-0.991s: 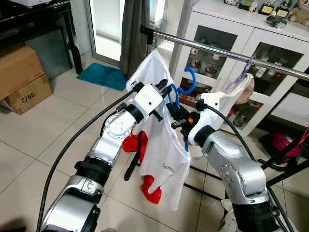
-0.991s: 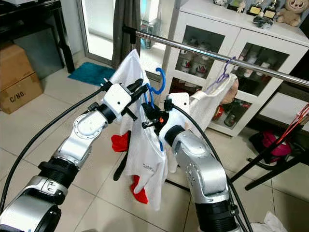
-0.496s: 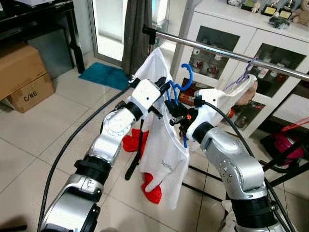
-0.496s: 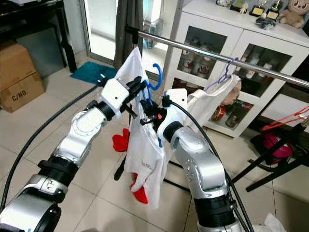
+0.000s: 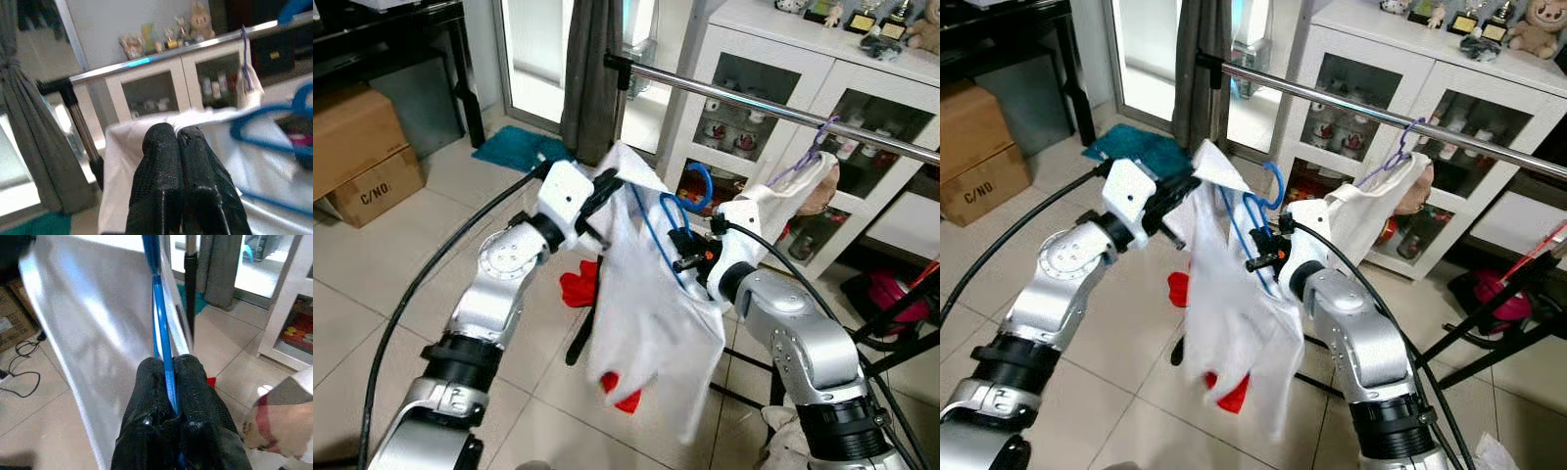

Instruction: Hang hanger

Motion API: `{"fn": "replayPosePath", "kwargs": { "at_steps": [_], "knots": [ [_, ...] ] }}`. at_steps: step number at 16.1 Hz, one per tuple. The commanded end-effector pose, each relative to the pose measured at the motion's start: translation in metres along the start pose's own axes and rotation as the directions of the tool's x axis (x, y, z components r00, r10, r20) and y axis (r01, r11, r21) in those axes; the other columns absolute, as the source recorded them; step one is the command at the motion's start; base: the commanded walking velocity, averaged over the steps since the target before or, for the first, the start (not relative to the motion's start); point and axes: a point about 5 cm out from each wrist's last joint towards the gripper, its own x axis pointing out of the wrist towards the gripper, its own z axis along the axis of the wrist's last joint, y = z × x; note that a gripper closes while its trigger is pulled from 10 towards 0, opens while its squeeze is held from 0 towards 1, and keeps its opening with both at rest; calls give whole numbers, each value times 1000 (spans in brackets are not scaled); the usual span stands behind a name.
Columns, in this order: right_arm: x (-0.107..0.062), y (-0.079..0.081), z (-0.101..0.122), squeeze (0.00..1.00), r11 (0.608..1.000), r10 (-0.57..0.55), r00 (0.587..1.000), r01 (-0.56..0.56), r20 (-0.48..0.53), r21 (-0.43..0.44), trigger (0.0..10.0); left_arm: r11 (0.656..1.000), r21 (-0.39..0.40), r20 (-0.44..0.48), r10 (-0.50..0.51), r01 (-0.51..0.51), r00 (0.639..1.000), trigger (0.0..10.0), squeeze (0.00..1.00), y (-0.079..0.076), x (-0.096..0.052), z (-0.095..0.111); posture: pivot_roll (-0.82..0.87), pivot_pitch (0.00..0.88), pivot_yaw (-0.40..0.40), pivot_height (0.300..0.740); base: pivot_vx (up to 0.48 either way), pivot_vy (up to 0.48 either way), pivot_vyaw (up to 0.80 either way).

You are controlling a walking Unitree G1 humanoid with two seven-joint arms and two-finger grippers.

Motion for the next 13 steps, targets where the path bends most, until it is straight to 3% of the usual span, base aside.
{"fn": "replayPosePath", "kwargs": {
  "at_steps": [1,4,7,8,10,12,13],
  "knots": [
    [-2,-10,5,0,999,-39,999,39,6,-4,0,999,21,3,-25,25,1000,0,0,1,0,7,-44,0,-130,740,0,0,0],
    [-6,-16,-2,0,999,-11,999,9,-41,-42,0,997,-54,92,54,-50,994,0,0,27,-3,33,-43,0,-133,740,0,0,0],
    [-22,-6,-6,0,964,236,968,-244,-87,-107,0,944,-40,87,329,-327,940,0,0,87,-17,49,-39,0,-139,740,0,0,0],
    [-28,-4,-8,0,943,308,947,-317,-96,-105,0,910,18,38,413,-414,910,0,0,107,-25,46,-39,0,-139,740,0,0,0],
    [-35,-6,-5,0,928,358,931,-364,-74,-80,0,873,107,-67,484,-476,872,0,0,131,-42,35,-42,0,-135,740,0,0,0],
    [-39,-11,4,0,931,364,931,-364,11,6,0,870,169,-187,490,-463,851,0,0,138,-54,12,-40,0,-136,740,0,0,0],
    [-41,-9,11,0,911,405,911,-409,73,51,0,872,147,-245,490,-468,836,0,0,136,-57,-4,-40,0,-137,740,0,0,0]
  ]
}}
